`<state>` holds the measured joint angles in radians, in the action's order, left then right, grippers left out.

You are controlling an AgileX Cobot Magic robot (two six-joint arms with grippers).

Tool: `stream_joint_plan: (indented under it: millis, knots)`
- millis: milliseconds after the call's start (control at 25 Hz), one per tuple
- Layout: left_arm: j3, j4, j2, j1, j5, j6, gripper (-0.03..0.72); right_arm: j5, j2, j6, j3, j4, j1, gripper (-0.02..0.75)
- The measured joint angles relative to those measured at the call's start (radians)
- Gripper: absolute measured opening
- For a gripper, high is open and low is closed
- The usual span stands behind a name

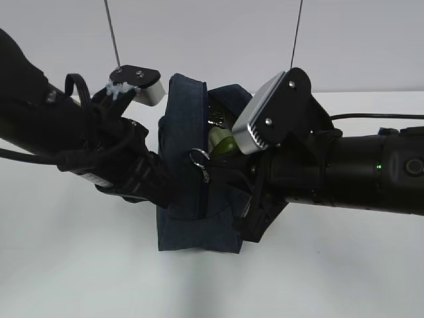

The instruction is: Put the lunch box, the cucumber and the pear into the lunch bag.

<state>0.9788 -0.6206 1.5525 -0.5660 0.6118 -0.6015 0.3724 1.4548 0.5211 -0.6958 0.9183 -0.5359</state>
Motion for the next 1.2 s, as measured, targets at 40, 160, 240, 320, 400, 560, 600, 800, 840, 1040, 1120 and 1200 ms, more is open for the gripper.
stream_joint_plan:
  millis: [40,160,240,320,400,560,600,800,840,1040,1120,1200]
  knots:
    - [0.000,0.009,0.000,0.000,0.001,0.000,0.011,0.000,0.000,0.000,0.000,-0.002,0.000,0.000]
    - [0.000,0.036,0.000,0.000,0.014,0.000,0.008,0.000,0.000,0.000,0.000,-0.013,0.000,0.000]
    - [0.000,0.057,0.000,0.000,0.028,0.000,0.007,0.000,0.000,0.002,0.000,-0.022,0.000,0.000]
    - [0.000,0.066,0.000,0.000,0.037,0.000,0.008,0.000,0.000,0.002,0.000,-0.026,0.000,0.000]
    - [0.000,0.069,0.000,0.000,0.043,0.000,0.008,0.000,0.000,0.002,0.000,-0.026,0.000,0.000]
    - [0.000,0.086,0.000,0.000,0.062,0.000,0.007,0.000,0.000,0.002,0.000,-0.026,0.000,0.000]
    - [0.000,0.095,0.000,0.000,0.065,0.001,0.007,0.000,0.000,0.002,0.000,-0.026,0.000,0.000]
    - [0.000,0.105,0.000,0.000,0.072,0.001,0.006,0.000,0.000,0.002,-0.002,-0.026,0.000,0.000]
    - [0.000,0.105,0.000,0.000,0.073,0.001,0.006,0.000,0.000,0.002,-0.003,-0.026,0.000,0.000]
    - [0.000,0.106,0.000,0.000,0.078,0.001,0.006,0.000,0.000,0.002,-0.020,-0.026,0.000,0.000]
    - [0.000,0.106,0.000,0.000,0.079,0.001,0.006,0.000,0.000,0.002,-0.021,-0.026,0.000,0.000]
    - [0.000,0.108,0.000,0.000,0.081,0.002,0.006,0.000,0.000,0.002,-0.021,-0.028,0.000,0.000]
